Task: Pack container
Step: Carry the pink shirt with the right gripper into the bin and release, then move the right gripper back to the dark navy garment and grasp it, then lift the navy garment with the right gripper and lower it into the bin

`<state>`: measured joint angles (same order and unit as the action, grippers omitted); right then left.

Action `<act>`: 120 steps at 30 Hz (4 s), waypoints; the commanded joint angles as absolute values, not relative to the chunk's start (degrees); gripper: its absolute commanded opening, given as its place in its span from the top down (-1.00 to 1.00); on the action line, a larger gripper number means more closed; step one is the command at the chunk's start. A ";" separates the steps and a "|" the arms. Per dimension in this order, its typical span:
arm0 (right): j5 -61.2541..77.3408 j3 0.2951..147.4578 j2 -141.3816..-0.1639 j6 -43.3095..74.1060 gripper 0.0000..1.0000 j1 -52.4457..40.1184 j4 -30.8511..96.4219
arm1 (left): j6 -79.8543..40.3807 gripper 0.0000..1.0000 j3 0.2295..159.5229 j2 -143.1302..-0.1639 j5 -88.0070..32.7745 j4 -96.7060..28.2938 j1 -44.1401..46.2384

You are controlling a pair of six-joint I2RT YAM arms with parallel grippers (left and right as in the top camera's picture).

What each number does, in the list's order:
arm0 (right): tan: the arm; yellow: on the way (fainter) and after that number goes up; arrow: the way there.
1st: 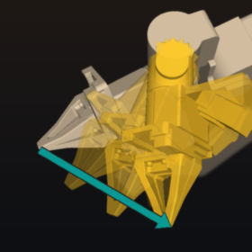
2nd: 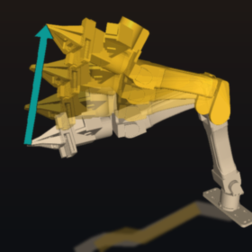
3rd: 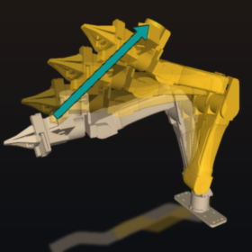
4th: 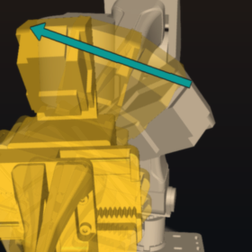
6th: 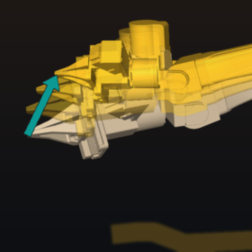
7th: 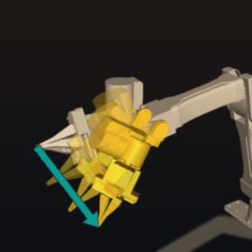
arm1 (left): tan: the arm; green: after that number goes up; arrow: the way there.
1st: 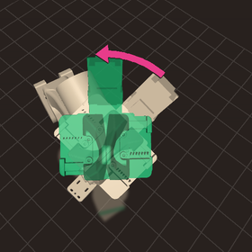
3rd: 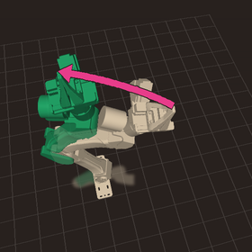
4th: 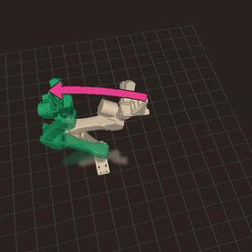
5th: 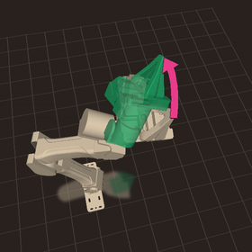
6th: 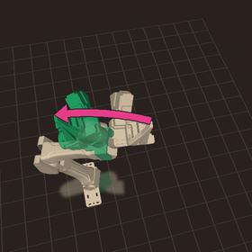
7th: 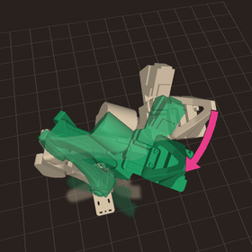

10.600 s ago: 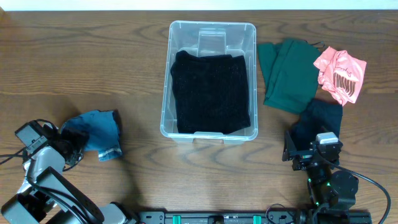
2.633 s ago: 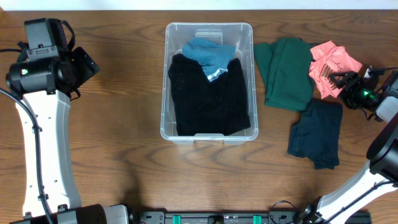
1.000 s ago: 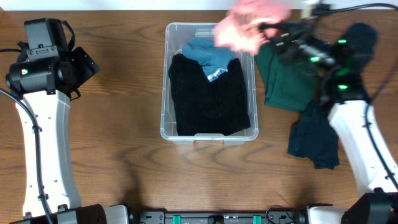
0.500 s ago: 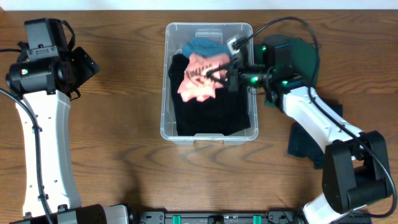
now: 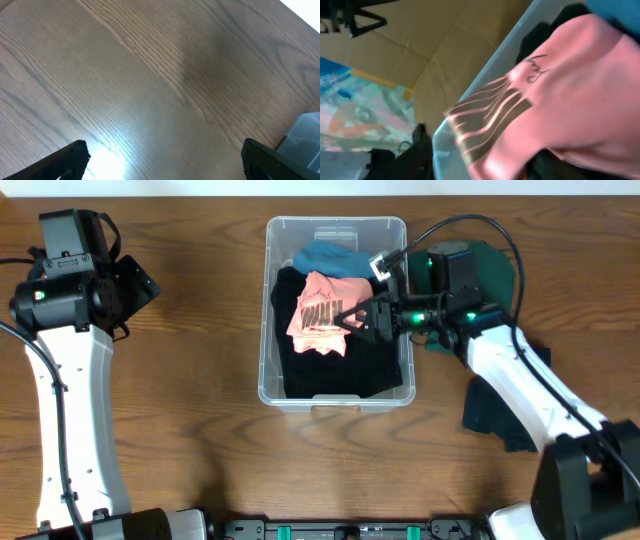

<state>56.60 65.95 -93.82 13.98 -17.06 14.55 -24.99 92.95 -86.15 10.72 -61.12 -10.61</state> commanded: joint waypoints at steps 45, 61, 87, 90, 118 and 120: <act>40.86 66.67 -104.75 -17.98 -0.99 43.18 36.71 | -24.03 -0.96 93.23 -86.11 11.22 -61.23 -10.81; 36.58 66.65 -110.39 -25.82 -0.98 47.37 50.54 | -24.03 -0.96 93.23 -86.11 11.22 -61.23 -10.81; 38.00 66.61 -115.90 -23.20 0.14 41.36 49.25 | -24.03 -0.96 93.23 -86.11 11.22 -61.25 -10.81; 44.64 66.76 -114.85 -23.22 0.37 42.00 49.17 | -24.03 -0.96 93.23 -86.11 11.20 -61.23 -10.81; 62.37 67.81 -80.44 40.53 0.97 1.83 -13.56 | -24.03 -0.96 93.23 -86.11 11.22 -61.23 -10.81; 59.20 67.81 -81.62 42.28 0.97 -2.63 -17.17 | -24.03 -0.96 93.23 -86.11 11.22 -61.25 -10.81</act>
<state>65.69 67.75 -80.40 31.38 2.46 -14.68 -24.99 92.95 -86.15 10.72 -61.12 -10.61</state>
